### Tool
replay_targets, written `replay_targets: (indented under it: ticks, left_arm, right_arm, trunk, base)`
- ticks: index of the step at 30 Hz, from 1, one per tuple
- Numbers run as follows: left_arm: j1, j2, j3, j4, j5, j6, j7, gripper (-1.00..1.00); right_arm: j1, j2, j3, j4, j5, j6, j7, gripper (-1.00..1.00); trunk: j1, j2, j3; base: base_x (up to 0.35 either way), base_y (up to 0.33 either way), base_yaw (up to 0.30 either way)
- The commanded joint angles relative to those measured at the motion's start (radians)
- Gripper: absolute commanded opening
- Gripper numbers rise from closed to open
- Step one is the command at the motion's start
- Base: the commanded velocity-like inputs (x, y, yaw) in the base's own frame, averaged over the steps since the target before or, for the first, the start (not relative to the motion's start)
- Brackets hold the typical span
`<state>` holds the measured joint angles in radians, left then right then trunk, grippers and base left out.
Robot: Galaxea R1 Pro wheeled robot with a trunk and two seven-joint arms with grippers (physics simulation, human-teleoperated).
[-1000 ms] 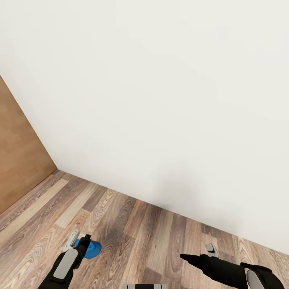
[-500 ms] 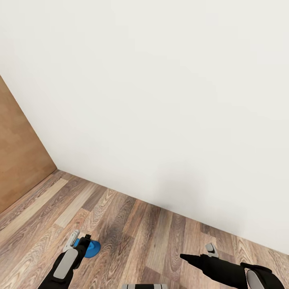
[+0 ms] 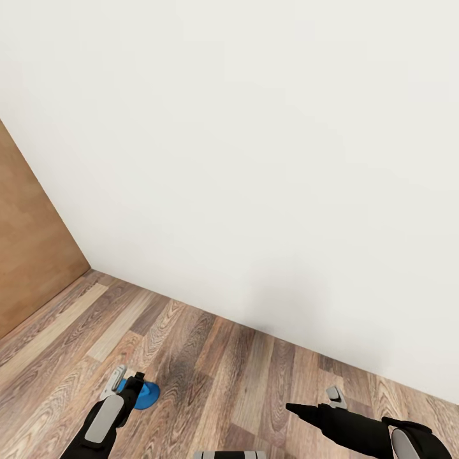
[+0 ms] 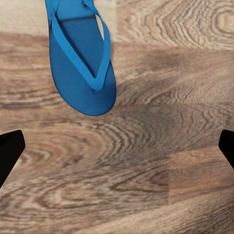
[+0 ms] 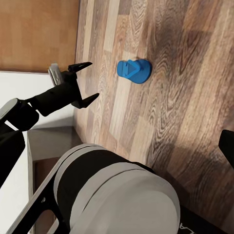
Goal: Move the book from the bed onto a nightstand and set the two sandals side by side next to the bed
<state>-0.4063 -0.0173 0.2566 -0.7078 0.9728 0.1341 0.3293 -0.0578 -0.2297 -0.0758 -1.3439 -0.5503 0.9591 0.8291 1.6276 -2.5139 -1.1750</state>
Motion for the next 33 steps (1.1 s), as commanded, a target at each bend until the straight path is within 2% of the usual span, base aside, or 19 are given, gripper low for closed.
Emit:
replay_targets:
  ticks: [1, 4, 20, 33]
  left_arm:
    - [0.0, -0.001, 0.004, -0.002, 0.006, 0.005, 0.004, 1.0]
    - [0.0, -0.001, 0.004, -0.002, 0.006, 0.005, 0.004, 1.0]
    - [0.0, -0.001, 0.004, -0.003, 0.006, 0.006, 0.005, 1.0]
    - [0.0, -0.001, 0.004, -0.003, 0.006, 0.005, 0.004, 1.0]
  right_arm:
    - [0.0, 0.0, -0.001, 0.0, 0.001, 0.004, 0.004, 1.0]
    - [0.0, 0.0, -0.001, 0.0, 0.001, 0.004, 0.004, 1.0]
    - [0.0, 0.0, -0.001, -0.001, 0.001, 0.004, 0.004, 1.0]
    - [0.0, 0.0, -0.001, -0.001, 0.001, 0.004, 0.004, 1.0]
  trunk:
    - [0.0, 0.0, -0.001]
    - [0.0, 0.0, -0.001]
    - [0.007, -0.004, -0.063]
    - [0.007, -0.004, -0.063]
  base:
    - [0.0, 0.0, 0.0]
    - [0.0, 0.0, 0.0]
    - [0.0, 0.0, 0.0]
    - [0.0, 0.0, 0.0]
